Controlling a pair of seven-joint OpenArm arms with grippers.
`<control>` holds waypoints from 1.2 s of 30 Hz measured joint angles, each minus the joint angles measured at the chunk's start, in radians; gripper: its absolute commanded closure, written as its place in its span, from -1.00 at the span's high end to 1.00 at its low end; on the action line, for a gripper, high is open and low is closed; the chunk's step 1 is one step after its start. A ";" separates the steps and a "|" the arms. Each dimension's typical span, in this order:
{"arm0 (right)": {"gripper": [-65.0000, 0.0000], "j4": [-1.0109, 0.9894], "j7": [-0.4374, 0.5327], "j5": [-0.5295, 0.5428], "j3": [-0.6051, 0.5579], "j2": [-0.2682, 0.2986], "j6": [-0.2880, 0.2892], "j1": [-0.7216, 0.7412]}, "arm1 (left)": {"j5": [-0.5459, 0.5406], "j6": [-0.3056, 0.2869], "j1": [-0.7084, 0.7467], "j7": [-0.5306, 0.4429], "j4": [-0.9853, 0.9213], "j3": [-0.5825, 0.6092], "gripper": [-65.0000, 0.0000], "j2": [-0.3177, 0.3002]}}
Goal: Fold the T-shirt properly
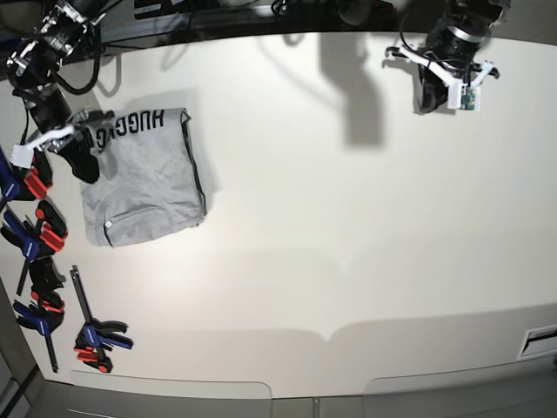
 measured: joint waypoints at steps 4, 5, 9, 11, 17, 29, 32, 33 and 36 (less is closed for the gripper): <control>-1.00 0.169 -0.008 0.013 0.024 0.002 0.001 -0.110 | 0.003 0.000 0.003 -0.009 0.000 0.000 -1.00 -0.003; -1.00 0.203 -0.020 0.013 0.035 0.001 0.001 -0.135 | 0.003 0.000 0.011 -0.009 0.000 0.000 -1.00 -0.003; -1.00 0.296 -0.072 0.014 0.066 0.002 0.002 -0.234 | 0.005 0.000 0.074 0.013 0.000 0.000 -1.00 -0.003; -1.00 0.310 -0.094 0.019 0.068 0.003 0.002 -0.285 | 0.004 0.000 0.111 0.011 0.000 0.000 -1.00 -0.003; -1.00 0.311 -0.198 0.018 0.067 0.001 0.002 -0.409 | 0.050 -0.001 0.195 0.008 0.000 0.000 -1.00 -0.003; -1.00 0.303 -0.207 0.007 0.055 -0.038 0.002 -0.545 | -0.056 -0.079 0.237 -0.023 -0.068 -0.284 -1.00 -0.080; -1.00 0.271 -0.208 0.010 0.055 -0.051 0.002 -0.544 | -0.160 -0.137 0.256 -0.012 -0.196 -0.352 -1.00 -0.106; -1.00 0.256 -0.205 0.009 0.051 -0.057 0.002 -0.545 | -0.189 -0.160 0.258 -0.009 -0.249 -0.367 -1.00 -0.112; -1.00 0.183 -0.203 0.005 0.005 -0.054 0.001 -0.562 | -0.299 -0.224 0.261 0.016 -0.401 -0.388 -1.00 -0.126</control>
